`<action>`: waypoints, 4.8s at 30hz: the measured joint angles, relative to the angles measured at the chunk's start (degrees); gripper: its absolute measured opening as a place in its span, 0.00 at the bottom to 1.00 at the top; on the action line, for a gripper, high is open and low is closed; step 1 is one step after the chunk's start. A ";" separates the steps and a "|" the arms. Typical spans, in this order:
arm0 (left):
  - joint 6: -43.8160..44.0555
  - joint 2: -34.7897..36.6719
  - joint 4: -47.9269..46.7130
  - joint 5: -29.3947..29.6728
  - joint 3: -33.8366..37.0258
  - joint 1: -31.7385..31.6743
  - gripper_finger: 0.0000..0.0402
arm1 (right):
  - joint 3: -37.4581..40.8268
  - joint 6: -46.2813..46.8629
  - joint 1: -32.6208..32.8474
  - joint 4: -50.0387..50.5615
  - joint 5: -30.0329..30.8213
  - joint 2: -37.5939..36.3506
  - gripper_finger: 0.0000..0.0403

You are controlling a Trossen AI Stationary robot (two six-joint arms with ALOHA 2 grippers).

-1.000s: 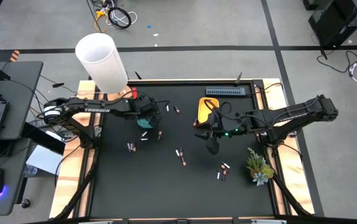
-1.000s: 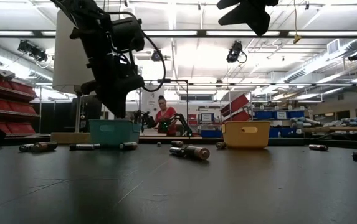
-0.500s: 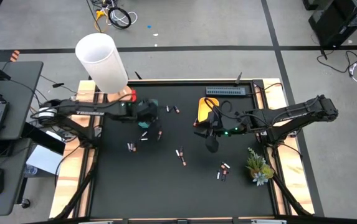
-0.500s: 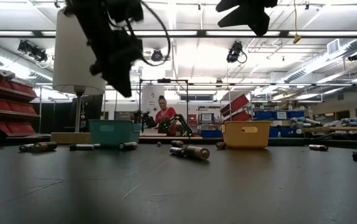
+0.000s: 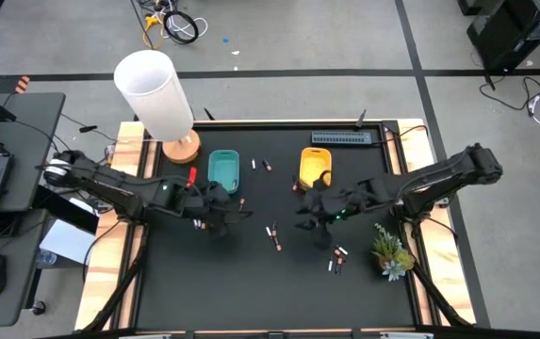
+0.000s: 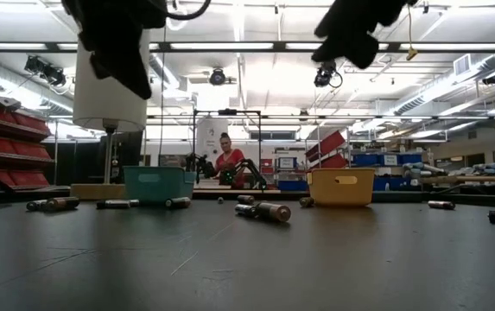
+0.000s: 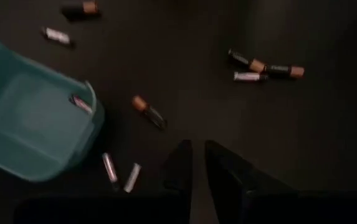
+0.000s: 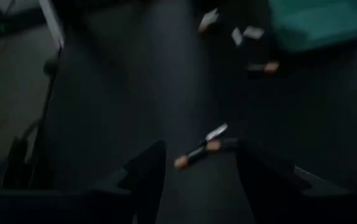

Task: Sort batteries
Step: Put the black battery into the yellow bin, then put the silver battery into the blue bin

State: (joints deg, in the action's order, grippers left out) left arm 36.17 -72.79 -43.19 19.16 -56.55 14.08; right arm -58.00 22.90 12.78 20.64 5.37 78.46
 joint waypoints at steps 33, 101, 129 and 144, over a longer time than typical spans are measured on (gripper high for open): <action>18.29 -0.04 -5.06 3.56 1.52 15.30 0.14 | 0.00 4.44 6.21 -21.05 7.16 28.57 0.69; 15.02 2.75 -6.28 3.34 1.50 12.94 0.35 | 8.92 -0.94 1.62 -18.23 6.99 22.12 0.12; 12.35 2.73 3.35 15.81 1.48 7.28 0.39 | 8.63 -6.05 -33.37 19.57 -3.27 -5.17 0.14; 12.02 2.73 5.17 15.54 1.48 6.10 0.39 | 7.86 -6.65 -33.97 22.55 -5.85 -8.37 0.33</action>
State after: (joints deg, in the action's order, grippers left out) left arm 48.18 -70.06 -38.02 34.70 -55.07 20.18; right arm -50.14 16.25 -21.19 43.19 -0.47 70.09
